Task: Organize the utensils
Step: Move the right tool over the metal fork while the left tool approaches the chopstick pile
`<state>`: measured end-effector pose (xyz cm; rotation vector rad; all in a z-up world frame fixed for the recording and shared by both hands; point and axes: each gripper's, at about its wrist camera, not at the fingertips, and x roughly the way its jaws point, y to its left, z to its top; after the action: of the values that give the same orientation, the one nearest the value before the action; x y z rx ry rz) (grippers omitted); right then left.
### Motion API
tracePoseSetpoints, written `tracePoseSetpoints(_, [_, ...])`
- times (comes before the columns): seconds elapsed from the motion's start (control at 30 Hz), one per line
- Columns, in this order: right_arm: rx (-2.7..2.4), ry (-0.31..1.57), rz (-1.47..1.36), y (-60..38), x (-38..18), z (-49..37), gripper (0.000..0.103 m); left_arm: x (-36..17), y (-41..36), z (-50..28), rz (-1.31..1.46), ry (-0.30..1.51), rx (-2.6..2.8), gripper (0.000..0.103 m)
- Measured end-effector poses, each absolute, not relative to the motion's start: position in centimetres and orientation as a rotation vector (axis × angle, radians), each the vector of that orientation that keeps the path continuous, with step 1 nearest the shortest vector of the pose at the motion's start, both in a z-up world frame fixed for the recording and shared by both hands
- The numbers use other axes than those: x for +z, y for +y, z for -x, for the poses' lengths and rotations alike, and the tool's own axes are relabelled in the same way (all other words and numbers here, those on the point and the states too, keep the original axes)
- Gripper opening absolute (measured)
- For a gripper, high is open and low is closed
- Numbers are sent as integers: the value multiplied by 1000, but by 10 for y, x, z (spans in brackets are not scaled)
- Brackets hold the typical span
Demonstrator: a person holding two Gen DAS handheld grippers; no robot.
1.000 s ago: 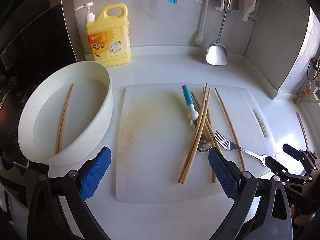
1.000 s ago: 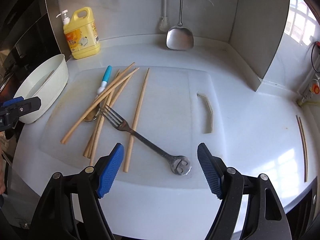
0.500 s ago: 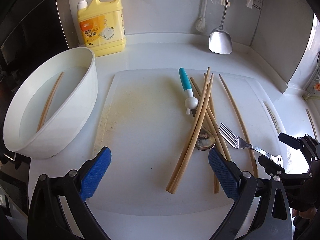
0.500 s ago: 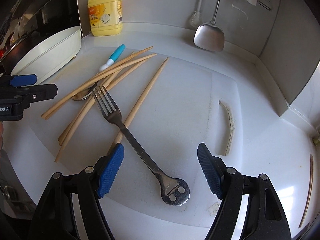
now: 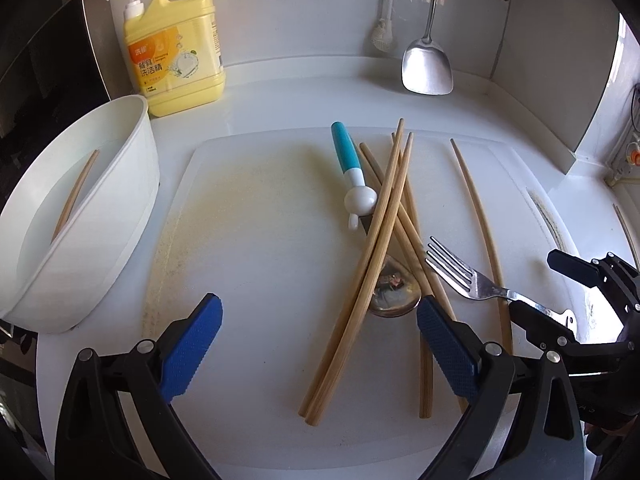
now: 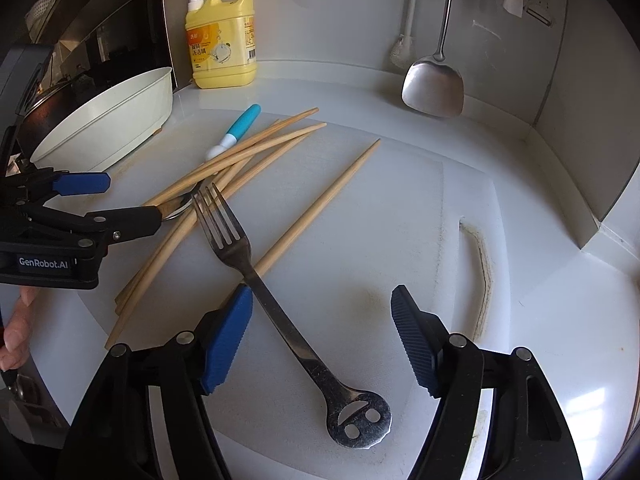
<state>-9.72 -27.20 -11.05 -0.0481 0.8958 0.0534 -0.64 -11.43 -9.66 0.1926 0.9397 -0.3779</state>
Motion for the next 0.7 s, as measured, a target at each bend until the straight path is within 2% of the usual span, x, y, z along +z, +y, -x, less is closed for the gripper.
tracePoseSetpoints(0.1, [66,896,31,-273,-110,96,64,-97,-118,2,-193,931,-392,95])
tracePoseSetpoints(0.17, [68,895,30,-272,-110,95,63,-96,-119,-1,-187,929,-402,89])
tracePoseSetpoints(0.43, [65,890,26,-271,-111,96,63,-96,-115,-17,-153,938,-371,88])
tracePoseSetpoints(0.5, [63,888,25,-271,-111,96,63,-101,-116,-21,-163,949,-364,83])
tracePoseSetpoints(0.53, [62,888,25,-271,-111,96,63,-105,-116,-23,-163,964,-368,76])
tracePoseSetpoints(0.57, [61,889,25,-271,-111,96,63,-105,-116,-24,-158,963,-368,76])
tracePoseSetpoints(0.7, [57,889,21,-271,-111,95,63,-102,-114,-23,-138,954,-373,57])
